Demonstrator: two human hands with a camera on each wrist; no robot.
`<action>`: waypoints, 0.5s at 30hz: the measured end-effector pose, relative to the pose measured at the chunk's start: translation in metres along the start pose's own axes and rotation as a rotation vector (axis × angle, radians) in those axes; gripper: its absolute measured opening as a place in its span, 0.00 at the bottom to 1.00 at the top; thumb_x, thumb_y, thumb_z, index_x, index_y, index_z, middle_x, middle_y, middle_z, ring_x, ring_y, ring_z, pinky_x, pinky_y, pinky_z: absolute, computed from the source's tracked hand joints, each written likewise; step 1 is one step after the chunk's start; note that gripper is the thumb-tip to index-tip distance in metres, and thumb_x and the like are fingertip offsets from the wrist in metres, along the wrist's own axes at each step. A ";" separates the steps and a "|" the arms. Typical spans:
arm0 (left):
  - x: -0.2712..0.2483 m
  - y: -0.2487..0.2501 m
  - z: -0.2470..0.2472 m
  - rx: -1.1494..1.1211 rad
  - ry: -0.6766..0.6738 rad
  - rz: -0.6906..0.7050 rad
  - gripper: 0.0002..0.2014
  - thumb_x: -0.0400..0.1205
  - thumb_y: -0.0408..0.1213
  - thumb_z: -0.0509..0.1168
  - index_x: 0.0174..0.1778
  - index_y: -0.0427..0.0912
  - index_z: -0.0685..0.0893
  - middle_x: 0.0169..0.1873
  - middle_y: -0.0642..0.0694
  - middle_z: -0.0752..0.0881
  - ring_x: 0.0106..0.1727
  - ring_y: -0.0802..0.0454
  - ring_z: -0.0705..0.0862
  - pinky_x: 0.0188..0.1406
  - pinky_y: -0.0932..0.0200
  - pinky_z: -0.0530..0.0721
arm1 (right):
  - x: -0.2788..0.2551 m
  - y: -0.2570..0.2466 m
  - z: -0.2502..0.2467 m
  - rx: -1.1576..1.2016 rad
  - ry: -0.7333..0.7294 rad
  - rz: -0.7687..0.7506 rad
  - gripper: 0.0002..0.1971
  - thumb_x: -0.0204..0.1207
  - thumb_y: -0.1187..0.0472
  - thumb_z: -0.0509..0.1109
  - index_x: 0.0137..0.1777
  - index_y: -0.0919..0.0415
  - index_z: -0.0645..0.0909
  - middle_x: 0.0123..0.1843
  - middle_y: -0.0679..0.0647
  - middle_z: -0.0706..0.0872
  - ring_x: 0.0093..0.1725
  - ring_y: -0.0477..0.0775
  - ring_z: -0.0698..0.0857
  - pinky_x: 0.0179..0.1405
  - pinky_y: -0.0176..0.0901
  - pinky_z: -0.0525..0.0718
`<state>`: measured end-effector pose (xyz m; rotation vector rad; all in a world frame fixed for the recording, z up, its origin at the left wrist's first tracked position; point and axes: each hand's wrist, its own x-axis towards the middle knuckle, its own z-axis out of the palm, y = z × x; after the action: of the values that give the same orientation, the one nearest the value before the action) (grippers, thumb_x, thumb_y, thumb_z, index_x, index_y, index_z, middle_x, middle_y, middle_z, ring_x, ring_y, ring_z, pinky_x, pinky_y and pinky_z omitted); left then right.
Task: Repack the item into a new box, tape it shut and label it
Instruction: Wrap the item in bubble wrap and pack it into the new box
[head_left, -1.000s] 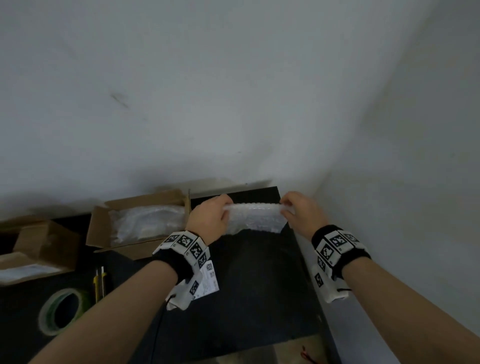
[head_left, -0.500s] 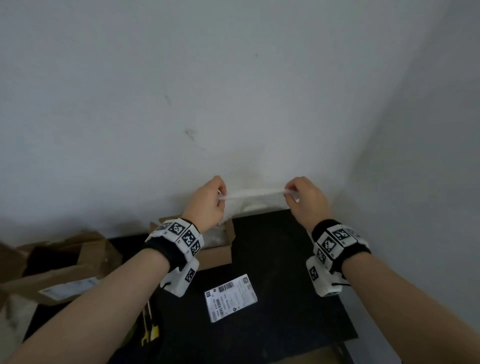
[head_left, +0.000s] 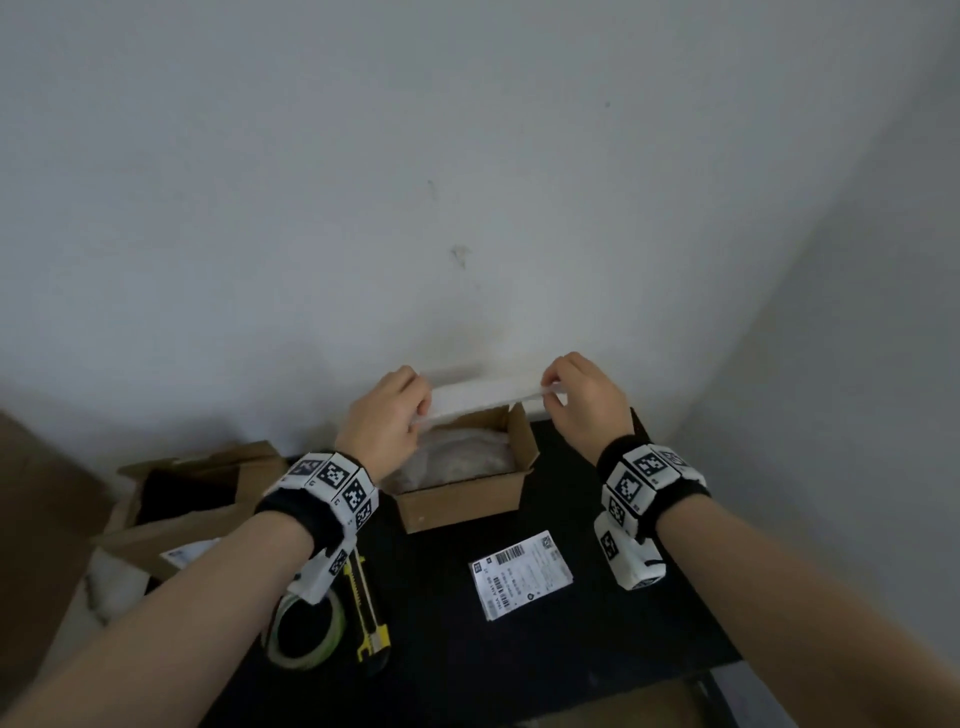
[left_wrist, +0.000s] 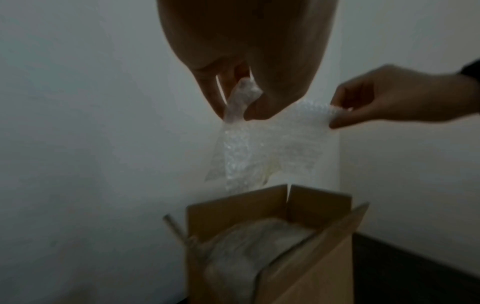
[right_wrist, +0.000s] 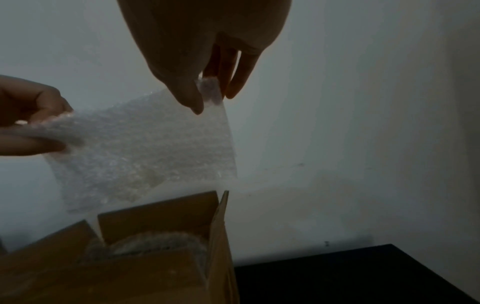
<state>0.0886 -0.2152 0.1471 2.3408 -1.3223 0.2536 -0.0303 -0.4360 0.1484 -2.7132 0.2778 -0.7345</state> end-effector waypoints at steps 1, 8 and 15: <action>-0.006 -0.005 0.000 0.057 -0.013 0.032 0.17 0.60 0.17 0.70 0.34 0.40 0.74 0.39 0.44 0.77 0.36 0.46 0.77 0.26 0.58 0.69 | 0.001 -0.003 0.006 -0.003 -0.005 -0.042 0.06 0.66 0.73 0.72 0.40 0.64 0.81 0.41 0.57 0.84 0.38 0.58 0.83 0.31 0.44 0.80; -0.033 -0.026 0.022 0.353 -0.222 0.121 0.28 0.45 0.23 0.79 0.41 0.41 0.83 0.42 0.44 0.84 0.41 0.45 0.85 0.38 0.56 0.85 | -0.008 -0.001 0.044 -0.084 -0.189 -0.283 0.10 0.57 0.75 0.75 0.34 0.64 0.79 0.35 0.58 0.83 0.30 0.58 0.81 0.29 0.41 0.78; -0.045 -0.033 0.043 0.315 -0.405 0.097 0.32 0.47 0.21 0.78 0.48 0.43 0.84 0.45 0.46 0.85 0.44 0.47 0.86 0.41 0.58 0.84 | -0.025 0.017 0.069 -0.143 -0.407 -0.359 0.17 0.51 0.75 0.81 0.39 0.64 0.82 0.39 0.58 0.85 0.34 0.58 0.84 0.29 0.46 0.85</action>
<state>0.0908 -0.1853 0.0835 2.6953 -1.6920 0.0135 -0.0178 -0.4283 0.0746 -3.0031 -0.2669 -0.2341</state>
